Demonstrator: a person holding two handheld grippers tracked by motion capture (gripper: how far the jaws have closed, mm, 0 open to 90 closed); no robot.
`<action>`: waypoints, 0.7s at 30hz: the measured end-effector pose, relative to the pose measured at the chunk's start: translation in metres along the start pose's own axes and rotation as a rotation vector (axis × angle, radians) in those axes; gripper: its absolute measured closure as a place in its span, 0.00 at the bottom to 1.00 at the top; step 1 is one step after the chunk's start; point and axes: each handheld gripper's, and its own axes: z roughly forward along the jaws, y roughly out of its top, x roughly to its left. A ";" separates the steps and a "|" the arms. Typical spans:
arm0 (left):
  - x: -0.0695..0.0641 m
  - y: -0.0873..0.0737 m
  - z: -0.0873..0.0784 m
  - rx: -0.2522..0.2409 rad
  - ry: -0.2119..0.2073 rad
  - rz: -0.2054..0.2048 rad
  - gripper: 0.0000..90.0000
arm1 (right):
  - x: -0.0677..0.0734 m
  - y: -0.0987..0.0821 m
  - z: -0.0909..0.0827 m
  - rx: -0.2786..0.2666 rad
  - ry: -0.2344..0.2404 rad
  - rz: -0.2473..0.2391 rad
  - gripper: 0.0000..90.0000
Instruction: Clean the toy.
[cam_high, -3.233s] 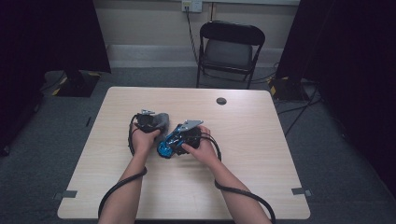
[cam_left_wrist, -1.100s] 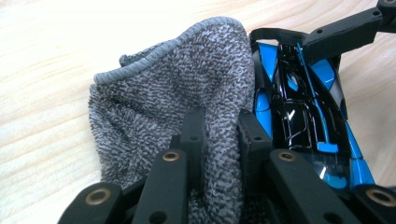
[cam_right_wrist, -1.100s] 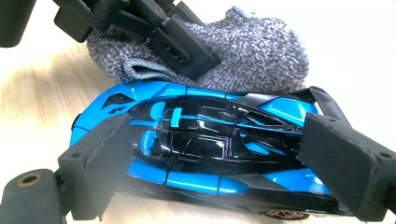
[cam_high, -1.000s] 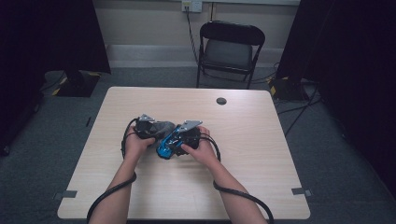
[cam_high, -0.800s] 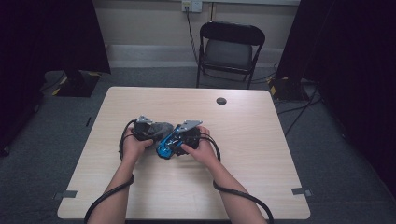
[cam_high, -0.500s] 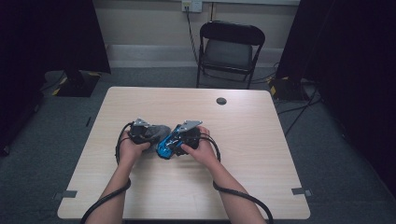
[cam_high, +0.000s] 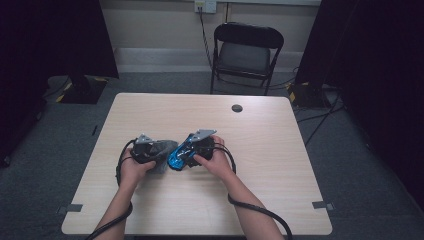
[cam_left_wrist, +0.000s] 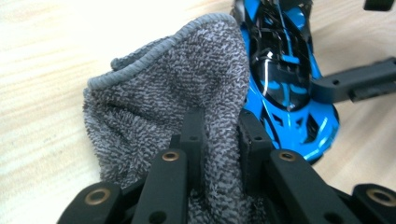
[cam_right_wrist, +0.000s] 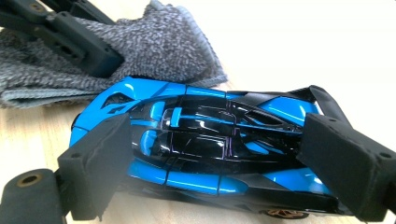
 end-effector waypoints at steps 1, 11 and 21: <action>-0.001 -0.001 -0.001 0.002 -0.002 0.004 0.84 | 0.000 0.000 0.000 0.001 0.001 -0.002 0.10; -0.007 -0.012 -0.017 0.040 -0.015 -0.015 0.85 | 0.001 0.000 0.000 0.000 0.000 -0.001 0.10; -0.012 -0.022 -0.028 0.048 -0.047 -0.025 0.85 | 0.001 0.000 0.000 0.000 -0.001 -0.001 0.10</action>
